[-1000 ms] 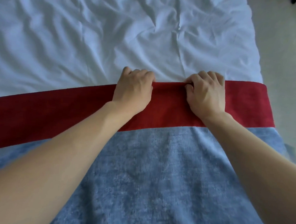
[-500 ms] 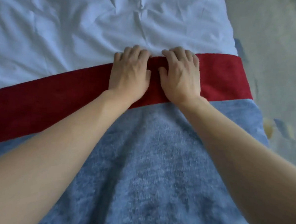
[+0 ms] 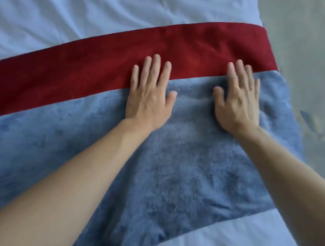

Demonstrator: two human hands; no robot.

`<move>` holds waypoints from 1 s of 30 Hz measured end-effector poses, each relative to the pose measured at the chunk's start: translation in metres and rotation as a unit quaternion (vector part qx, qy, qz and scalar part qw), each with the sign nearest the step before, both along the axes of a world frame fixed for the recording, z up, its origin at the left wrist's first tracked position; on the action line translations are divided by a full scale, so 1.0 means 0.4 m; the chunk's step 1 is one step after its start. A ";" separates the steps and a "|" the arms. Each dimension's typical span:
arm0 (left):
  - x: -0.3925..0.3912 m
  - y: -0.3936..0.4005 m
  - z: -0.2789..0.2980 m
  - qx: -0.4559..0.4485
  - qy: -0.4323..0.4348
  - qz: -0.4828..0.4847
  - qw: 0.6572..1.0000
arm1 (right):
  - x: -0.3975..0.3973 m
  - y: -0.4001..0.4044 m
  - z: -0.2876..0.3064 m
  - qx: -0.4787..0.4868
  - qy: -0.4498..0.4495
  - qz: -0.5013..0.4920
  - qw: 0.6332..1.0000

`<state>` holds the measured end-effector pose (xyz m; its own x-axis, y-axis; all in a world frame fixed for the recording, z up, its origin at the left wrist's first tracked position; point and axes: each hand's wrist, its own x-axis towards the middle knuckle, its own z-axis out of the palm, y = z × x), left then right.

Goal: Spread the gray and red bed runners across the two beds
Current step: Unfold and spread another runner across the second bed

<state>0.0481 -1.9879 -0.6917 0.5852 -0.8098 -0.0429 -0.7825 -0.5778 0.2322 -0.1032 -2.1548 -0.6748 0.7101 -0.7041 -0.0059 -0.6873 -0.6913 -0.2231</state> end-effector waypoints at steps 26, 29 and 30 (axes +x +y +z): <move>0.366 1.174 -0.018 0.064 -0.045 0.200 0.977 | 0.396 0.918 -0.041 0.013 0.015 0.205 0.979; 0.402 1.225 -0.013 0.038 -0.021 0.202 0.978 | 0.456 0.998 -0.021 0.007 -0.009 0.190 0.982; 0.397 1.226 -0.015 0.030 -0.019 0.162 0.986 | 0.482 1.044 -0.016 0.008 -0.022 0.225 0.974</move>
<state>0.2070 -1.4974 -0.6977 0.8148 -0.5768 -0.0575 -0.5623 -0.8106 0.1636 0.0897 -1.7370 -0.6812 0.9467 -0.3212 0.0224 -0.3048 -0.9164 -0.2594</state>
